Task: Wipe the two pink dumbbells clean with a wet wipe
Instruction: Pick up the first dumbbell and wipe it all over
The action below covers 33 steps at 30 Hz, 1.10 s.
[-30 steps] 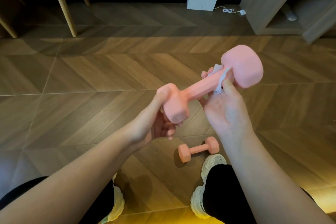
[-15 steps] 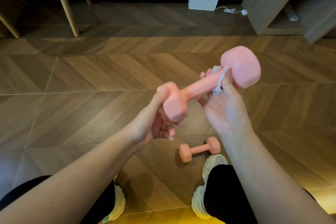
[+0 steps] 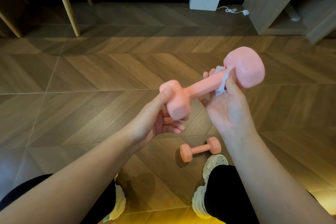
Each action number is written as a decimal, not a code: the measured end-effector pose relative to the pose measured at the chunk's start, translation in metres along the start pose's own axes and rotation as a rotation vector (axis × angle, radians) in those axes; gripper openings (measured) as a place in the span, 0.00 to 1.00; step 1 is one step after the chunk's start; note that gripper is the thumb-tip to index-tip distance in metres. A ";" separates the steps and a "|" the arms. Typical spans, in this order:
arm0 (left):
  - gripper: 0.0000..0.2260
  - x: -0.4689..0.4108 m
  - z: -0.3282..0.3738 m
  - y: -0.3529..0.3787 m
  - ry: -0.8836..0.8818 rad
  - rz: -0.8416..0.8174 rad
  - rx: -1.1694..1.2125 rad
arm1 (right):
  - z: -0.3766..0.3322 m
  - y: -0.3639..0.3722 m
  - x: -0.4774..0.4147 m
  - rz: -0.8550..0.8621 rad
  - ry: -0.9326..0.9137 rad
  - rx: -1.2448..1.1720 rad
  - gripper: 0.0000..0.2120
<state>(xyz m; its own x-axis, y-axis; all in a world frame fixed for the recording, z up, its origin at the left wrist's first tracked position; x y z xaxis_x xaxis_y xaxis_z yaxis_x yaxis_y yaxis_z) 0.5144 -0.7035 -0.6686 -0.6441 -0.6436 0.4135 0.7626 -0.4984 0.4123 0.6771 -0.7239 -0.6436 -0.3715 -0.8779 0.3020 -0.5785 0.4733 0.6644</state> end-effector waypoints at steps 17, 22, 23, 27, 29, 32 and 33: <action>0.35 0.001 0.007 -0.005 0.149 0.041 -0.135 | -0.003 0.000 0.002 0.003 0.006 -0.013 0.22; 0.41 0.002 0.001 0.000 0.057 0.001 0.031 | 0.002 0.000 0.002 0.004 0.019 -0.010 0.20; 0.46 0.002 0.002 -0.003 0.093 -0.003 0.030 | 0.003 -0.001 0.001 0.011 0.021 -0.012 0.19; 0.46 0.004 0.011 -0.011 0.260 0.040 -0.285 | 0.003 -0.001 0.001 0.053 0.020 -0.027 0.29; 0.43 0.004 0.014 -0.009 0.322 0.050 -0.335 | 0.003 -0.001 0.001 0.053 0.019 -0.024 0.31; 0.35 0.002 0.013 -0.008 0.249 0.060 -0.230 | 0.004 -0.003 0.000 0.047 0.030 -0.027 0.23; 0.35 0.002 0.010 -0.008 0.187 0.063 -0.191 | 0.004 -0.004 0.000 0.044 0.032 -0.027 0.21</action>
<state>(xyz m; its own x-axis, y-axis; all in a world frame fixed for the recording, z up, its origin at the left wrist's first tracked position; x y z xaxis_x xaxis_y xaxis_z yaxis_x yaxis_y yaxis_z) 0.5063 -0.6946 -0.6627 -0.5865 -0.7639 0.2692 0.8096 -0.5432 0.2225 0.6763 -0.7255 -0.6485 -0.3726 -0.8586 0.3521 -0.5423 0.5094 0.6682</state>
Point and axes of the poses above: each hand's wrist, its own x-axis away from the middle knuckle, its own y-axis out of the palm, z = x × y, the point moved 6 cm from there along -x, towards the middle knuckle
